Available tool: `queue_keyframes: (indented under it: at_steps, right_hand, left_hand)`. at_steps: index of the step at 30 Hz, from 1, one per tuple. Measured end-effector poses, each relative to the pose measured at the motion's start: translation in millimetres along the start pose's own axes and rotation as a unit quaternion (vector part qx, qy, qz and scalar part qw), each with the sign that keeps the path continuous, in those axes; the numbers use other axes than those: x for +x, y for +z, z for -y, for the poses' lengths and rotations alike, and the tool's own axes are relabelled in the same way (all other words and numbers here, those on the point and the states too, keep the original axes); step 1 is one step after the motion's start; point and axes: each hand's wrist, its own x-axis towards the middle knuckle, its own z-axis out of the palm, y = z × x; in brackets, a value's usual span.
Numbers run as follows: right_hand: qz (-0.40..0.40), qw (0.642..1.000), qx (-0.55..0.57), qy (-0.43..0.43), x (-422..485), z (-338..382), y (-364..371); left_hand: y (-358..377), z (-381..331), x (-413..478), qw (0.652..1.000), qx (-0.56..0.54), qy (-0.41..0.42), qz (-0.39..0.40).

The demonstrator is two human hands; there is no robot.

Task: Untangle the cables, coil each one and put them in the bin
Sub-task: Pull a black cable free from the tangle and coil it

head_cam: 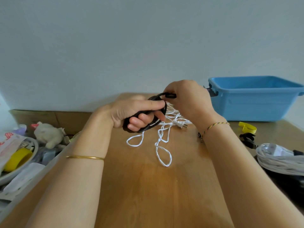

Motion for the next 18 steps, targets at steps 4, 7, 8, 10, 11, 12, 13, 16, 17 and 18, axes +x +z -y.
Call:
queue_keyframes:
  at_steps: [4,7,8,10,11,12,13,16,17,18]
  right_hand:
    - [0.046,0.996,0.075,-0.001,0,-9,17]
    - [0.067,0.988,0.140,0.000,-3,-22,24]
    - [0.058,0.985,0.160,0.016,-4,-26,25]
    - [0.037,0.967,0.244,0.066,-5,-29,24]
    - [0.030,0.955,0.282,0.083,-5,-29,23]
    - [0.033,0.949,0.300,0.088,-4,-27,23]
    - [0.047,0.951,0.296,0.079,-4,-24,23]
    - [0.127,0.960,0.249,0.033,-6,-18,25]
    - [0.150,0.959,0.240,0.024,-7,-19,25]
    - [0.169,0.957,0.234,0.017,-8,-22,25]
  left_hand:
    - [-12,5,-1,0.979,-0.176,0.021,0.096]
    - [-36,8,-3,0.885,-0.390,0.056,0.248]
    - [-44,9,-5,0.857,-0.443,0.068,0.255]
    - [-53,8,-11,0.848,-0.488,0.082,0.187]
    - [-53,6,-15,0.864,-0.484,0.084,0.112]
    - [-50,4,-17,0.879,-0.467,0.089,0.025]
    - [-46,2,-18,0.886,-0.452,0.098,-0.047]
    - [-32,-4,-13,0.886,-0.436,0.099,-0.122]
    - [-30,-5,-10,0.896,-0.415,0.087,-0.133]
    - [-27,-7,-9,0.907,-0.390,0.073,-0.140]
